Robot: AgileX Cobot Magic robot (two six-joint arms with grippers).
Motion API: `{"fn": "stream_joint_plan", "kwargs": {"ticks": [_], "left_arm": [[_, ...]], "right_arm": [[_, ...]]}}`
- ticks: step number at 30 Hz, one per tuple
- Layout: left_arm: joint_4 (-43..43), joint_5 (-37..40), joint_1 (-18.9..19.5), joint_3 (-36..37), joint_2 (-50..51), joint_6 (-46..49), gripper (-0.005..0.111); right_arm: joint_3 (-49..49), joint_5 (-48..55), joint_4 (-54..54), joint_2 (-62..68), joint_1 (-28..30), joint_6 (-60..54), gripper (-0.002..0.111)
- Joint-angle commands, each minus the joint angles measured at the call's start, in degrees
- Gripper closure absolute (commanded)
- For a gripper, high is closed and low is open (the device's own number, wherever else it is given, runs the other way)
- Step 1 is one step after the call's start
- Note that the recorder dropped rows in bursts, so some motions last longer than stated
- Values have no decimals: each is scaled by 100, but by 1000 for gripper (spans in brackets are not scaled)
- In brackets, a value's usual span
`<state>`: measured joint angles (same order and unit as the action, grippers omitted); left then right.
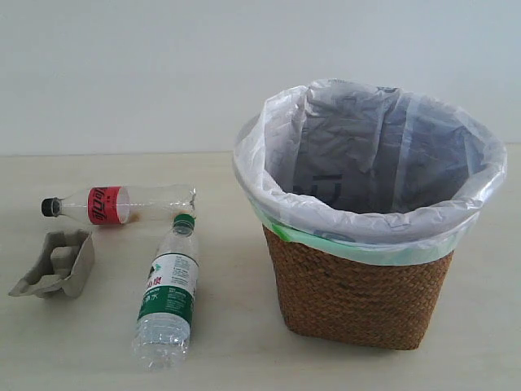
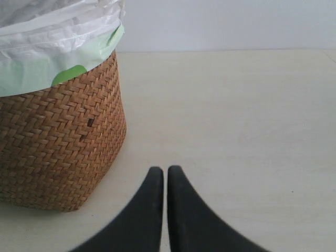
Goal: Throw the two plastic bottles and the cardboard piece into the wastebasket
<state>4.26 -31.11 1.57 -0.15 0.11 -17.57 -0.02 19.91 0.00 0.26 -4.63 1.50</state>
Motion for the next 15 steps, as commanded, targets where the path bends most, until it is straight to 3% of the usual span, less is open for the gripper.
{"fn": "stream_joint_plan", "kwargs": {"ticks": [1,9,15], "left_arm": [[-61,-440,-31,-213,-11,-135,103],[-61,1195,-18,-1593,32,483,103],[-61,2362,-18,-2619,848,693,103]], "right_arm": [[2,-54,-60,-26,35,-23,108],[2,-54,-60,-26,35,-23,108],[2,-54,-60,-26,35,-23,108]]}}
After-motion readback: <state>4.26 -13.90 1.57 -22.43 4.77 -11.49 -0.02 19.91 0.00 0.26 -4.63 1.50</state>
